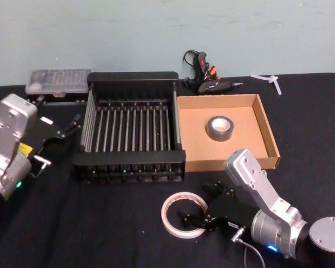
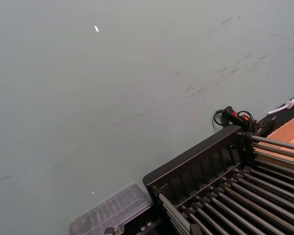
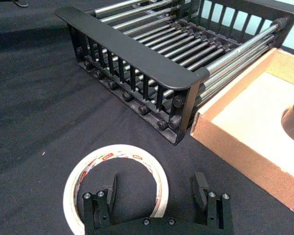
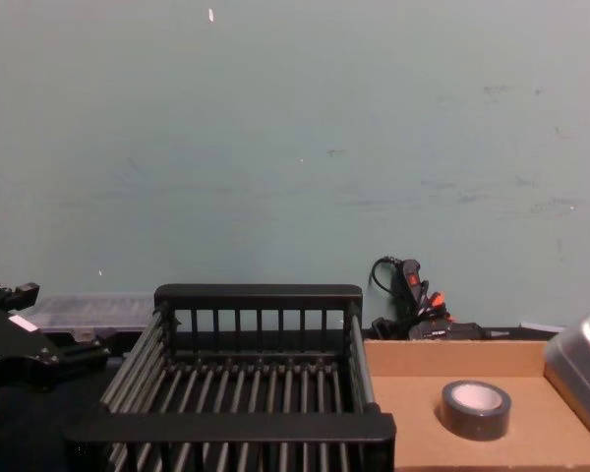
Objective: Pick up the white tape and place it into the black box , Pick up the silver tape and place it into the brown box.
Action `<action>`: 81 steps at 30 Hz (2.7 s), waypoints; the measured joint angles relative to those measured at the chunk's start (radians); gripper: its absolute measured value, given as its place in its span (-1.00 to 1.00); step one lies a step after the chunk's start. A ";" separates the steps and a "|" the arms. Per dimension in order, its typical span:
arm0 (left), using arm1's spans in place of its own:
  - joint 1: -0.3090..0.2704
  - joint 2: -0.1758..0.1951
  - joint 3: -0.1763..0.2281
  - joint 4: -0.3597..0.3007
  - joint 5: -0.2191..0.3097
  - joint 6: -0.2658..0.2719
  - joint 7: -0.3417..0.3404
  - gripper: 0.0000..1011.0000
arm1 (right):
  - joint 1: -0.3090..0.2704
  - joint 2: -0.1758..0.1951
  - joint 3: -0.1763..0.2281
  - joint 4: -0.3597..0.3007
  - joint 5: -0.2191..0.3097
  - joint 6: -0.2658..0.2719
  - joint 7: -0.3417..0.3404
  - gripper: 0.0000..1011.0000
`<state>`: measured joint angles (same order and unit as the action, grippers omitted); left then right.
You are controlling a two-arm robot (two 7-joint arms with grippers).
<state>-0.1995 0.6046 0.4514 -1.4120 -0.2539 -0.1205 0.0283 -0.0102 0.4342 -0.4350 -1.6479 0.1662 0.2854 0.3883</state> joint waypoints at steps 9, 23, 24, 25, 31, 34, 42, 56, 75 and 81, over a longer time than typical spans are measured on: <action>0.000 0.000 0.000 0.000 0.000 0.000 0.000 0.98 | -0.001 -0.003 0.001 0.002 -0.011 0.002 -0.004 0.98; 0.000 0.000 0.000 0.000 0.000 0.000 0.000 0.98 | -0.001 -0.002 0.002 0.001 -0.009 0.002 -0.004 0.78; 0.000 0.000 0.000 0.000 0.000 0.000 0.000 0.98 | -0.001 -0.002 0.002 0.001 -0.009 0.002 -0.004 0.74; 0.000 0.000 0.000 0.000 0.000 0.000 0.000 0.98 | -0.001 -0.002 0.002 0.001 -0.009 0.002 -0.004 0.71; 0.000 0.000 0.000 0.000 0.000 0.000 0.000 0.98 | -0.001 -0.002 0.002 0.001 -0.008 0.002 -0.003 0.36; 0.000 0.000 0.000 0.000 0.000 0.000 0.000 0.98 | -0.001 -0.002 0.002 0.001 -0.008 0.002 -0.003 0.17; 0.000 0.000 0.000 0.000 0.000 0.000 0.000 0.98 | -0.001 -0.002 0.002 0.001 -0.008 0.002 -0.003 -0.35; 0.000 0.000 0.000 0.000 0.000 0.000 0.000 0.98 | -0.001 -0.002 0.002 0.001 -0.007 0.002 -0.003 -0.81; 0.000 0.000 0.000 0.000 0.000 0.000 0.000 0.98 | -0.006 0.019 0.018 -0.033 0.027 -0.027 0.029 -0.81; 0.000 0.000 0.000 0.000 0.000 0.000 0.000 0.98 | -0.005 0.036 0.023 -0.062 0.048 -0.041 0.046 -0.81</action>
<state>-0.1995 0.6047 0.4514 -1.4120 -0.2539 -0.1205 0.0283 -0.0150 0.4703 -0.4118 -1.7100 0.2144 0.2445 0.4344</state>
